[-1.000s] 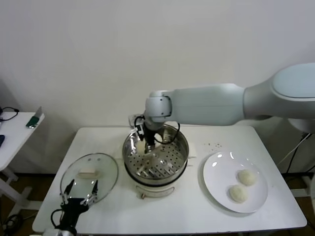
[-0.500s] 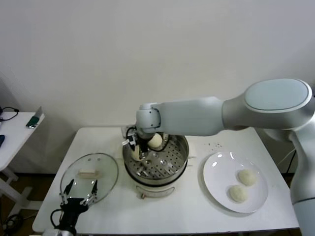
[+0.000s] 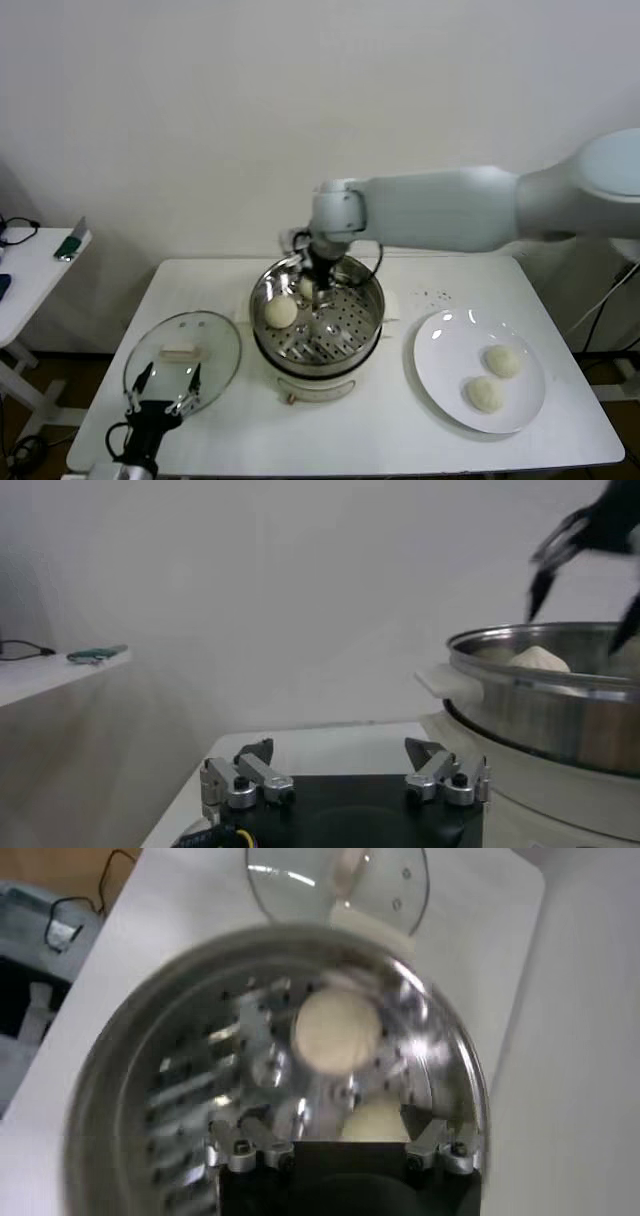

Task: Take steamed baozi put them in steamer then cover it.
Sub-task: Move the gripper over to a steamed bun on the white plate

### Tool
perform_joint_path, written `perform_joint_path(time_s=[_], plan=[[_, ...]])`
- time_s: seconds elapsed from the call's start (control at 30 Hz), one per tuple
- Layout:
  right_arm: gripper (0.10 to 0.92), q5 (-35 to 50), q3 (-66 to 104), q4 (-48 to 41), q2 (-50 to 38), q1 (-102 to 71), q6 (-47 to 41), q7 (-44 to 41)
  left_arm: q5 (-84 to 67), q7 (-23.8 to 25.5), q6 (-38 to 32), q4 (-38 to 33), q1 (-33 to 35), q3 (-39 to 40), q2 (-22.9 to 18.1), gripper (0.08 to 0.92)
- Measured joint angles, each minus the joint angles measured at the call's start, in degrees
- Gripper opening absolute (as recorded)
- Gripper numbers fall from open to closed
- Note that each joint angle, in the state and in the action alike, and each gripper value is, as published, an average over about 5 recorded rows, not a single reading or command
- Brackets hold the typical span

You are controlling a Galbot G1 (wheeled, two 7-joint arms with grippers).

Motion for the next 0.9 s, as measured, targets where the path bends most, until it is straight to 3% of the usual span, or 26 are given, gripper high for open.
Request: perform_joint_path(time_s=[0.43,0.9], plan=[[0.823,-10.4,-12.2,11.6,-25.8,5.7,3.7,-3.6,-0.1,0.1,0.4,-0.4,-0.2,-0.4,-0.4,0.823],[0.823,-23.2,-3.6,10.2,-40.5,-13.5,4.3,-3.5,1.1,0.0,-0.1,-0.1,0.5,-0.1,-1.4,0.823]])
